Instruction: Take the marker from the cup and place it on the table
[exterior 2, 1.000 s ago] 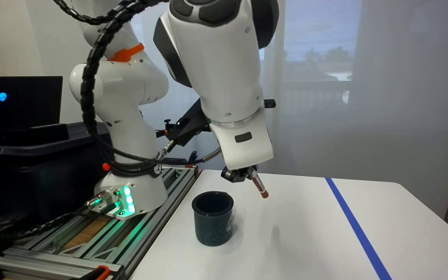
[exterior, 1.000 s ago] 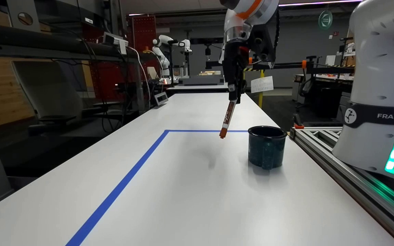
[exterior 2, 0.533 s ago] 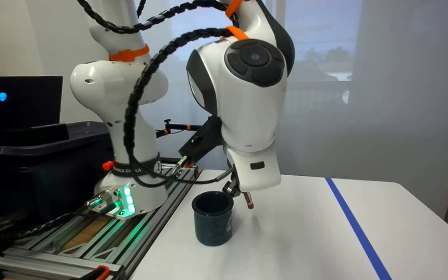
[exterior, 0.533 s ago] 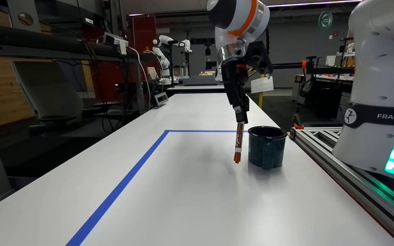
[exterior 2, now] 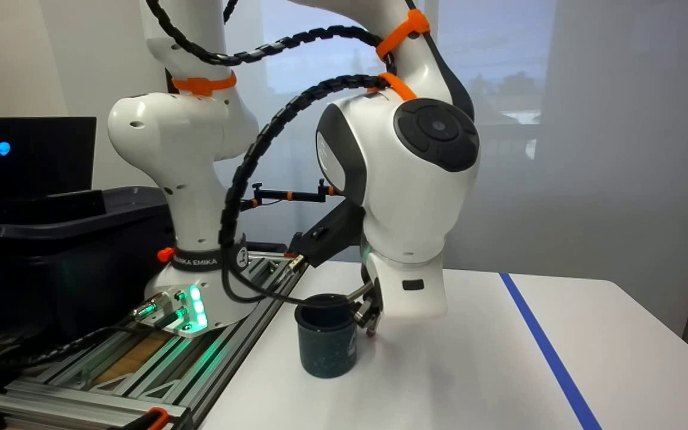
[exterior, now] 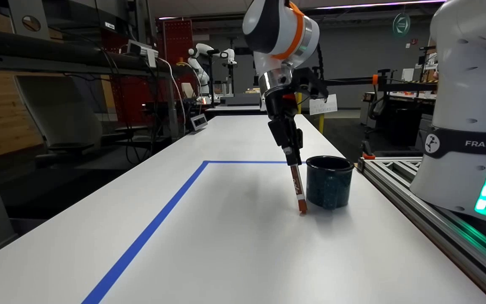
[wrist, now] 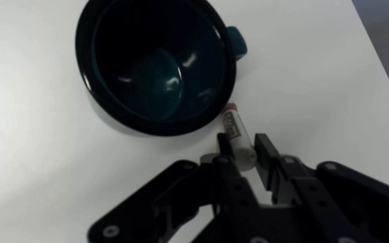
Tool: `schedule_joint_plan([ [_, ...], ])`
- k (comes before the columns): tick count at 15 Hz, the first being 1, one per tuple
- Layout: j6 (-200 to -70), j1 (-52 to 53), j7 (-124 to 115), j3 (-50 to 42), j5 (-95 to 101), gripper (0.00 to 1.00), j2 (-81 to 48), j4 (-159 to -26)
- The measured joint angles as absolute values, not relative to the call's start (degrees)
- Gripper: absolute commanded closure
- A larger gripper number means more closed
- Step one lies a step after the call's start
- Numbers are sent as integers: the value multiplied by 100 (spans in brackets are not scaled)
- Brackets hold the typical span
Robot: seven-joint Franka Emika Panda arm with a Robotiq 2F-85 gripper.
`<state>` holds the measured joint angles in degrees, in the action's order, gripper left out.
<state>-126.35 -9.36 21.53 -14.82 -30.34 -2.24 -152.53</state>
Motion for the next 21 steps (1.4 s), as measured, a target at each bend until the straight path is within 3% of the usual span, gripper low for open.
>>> schedule_joint_plan([
  [16, -14964, -476, -339, -726, -456, 94, -1017, -15010],
  [17, -15089, -417, -404, -706, -324, 52, -1062, -15014],
  [18, -15202, -365, -463, -698, -210, 51, -1097, -15020],
  [21, -15485, -263, -531, -661, -37, 31, -1134, -15053],
])
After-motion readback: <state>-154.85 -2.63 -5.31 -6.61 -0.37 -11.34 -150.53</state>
